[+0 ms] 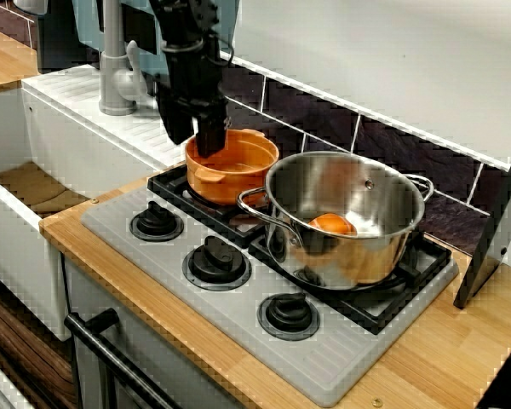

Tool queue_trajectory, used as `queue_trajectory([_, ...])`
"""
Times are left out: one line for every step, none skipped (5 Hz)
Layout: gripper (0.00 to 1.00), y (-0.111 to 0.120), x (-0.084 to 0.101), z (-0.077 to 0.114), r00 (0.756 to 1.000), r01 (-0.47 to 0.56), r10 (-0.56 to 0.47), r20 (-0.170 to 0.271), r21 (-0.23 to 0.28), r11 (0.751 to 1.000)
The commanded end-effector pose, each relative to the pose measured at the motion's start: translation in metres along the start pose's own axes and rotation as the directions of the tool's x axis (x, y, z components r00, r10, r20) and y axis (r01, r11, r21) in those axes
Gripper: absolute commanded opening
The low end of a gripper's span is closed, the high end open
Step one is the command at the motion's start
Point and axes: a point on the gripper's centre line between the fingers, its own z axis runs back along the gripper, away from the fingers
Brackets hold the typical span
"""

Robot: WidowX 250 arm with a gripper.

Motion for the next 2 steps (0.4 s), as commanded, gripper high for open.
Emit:
queue_trajectory([0.0,0.0024,0.0011,0.0042,1.0,0.006,-0.006,0.029,0.011,1.0])
queue_trajectory([0.0,0.0033,0.0039,0.0102,1.0,-0.007,0.007,0.028,0.0,1.0])
